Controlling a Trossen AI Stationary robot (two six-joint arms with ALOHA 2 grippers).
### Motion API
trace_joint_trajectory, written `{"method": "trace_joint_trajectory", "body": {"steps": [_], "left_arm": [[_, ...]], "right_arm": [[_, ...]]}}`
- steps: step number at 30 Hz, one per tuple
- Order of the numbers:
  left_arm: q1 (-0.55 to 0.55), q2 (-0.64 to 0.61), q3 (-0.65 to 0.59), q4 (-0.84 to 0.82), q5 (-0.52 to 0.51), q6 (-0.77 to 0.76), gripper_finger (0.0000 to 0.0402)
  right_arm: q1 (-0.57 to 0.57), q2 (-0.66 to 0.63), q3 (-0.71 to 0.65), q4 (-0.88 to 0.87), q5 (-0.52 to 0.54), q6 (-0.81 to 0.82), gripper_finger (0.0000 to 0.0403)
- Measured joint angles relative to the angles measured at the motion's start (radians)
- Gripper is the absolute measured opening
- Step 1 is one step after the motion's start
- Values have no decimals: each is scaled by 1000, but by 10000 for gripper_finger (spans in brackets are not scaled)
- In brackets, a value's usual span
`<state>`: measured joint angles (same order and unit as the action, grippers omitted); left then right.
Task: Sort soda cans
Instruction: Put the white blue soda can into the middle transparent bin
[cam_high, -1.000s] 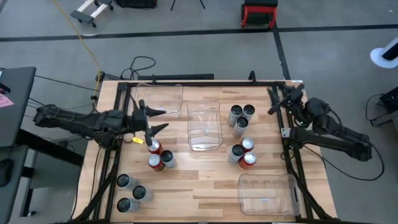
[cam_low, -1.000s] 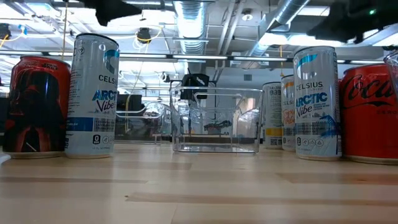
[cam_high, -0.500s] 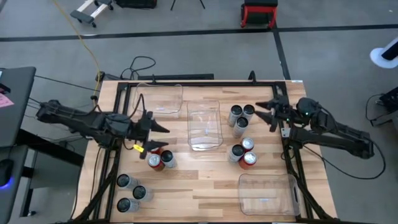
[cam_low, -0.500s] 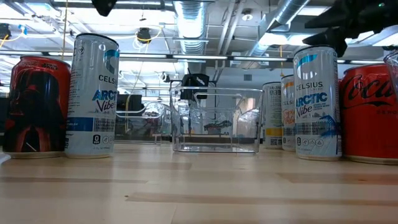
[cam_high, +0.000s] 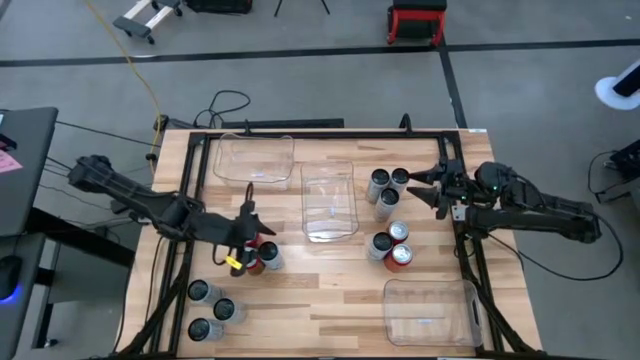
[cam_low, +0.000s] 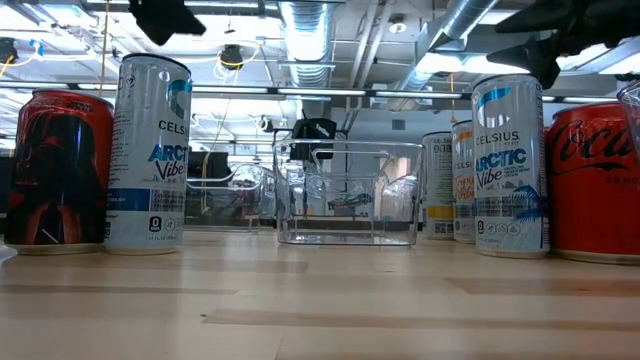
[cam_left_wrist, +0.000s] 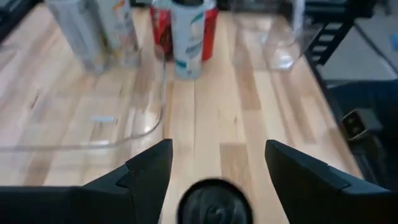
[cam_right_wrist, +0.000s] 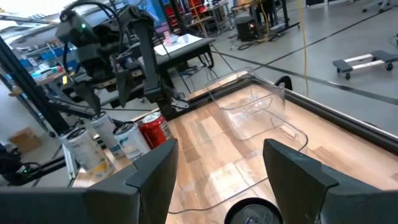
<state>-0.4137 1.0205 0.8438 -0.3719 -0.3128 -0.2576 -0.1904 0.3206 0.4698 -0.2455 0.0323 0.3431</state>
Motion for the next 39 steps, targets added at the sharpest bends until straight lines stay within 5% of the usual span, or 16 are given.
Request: {"method": "trace_joint_trajectory", "body": {"steps": [16, 32, 39], "left_arm": [[2, 29, -1, -126, 39, -98, 381], [0, 196, -1, -87, 48, -174, 383], [0, 190, -1, -86, 49, -200, 322]], "right_arm": [[-2, 21, 0, 43, 146, -64, 257], [1, 21, 0, -28, 71, -105, 281], [1, 21, 0, -41, 71, -86, 281]]}}
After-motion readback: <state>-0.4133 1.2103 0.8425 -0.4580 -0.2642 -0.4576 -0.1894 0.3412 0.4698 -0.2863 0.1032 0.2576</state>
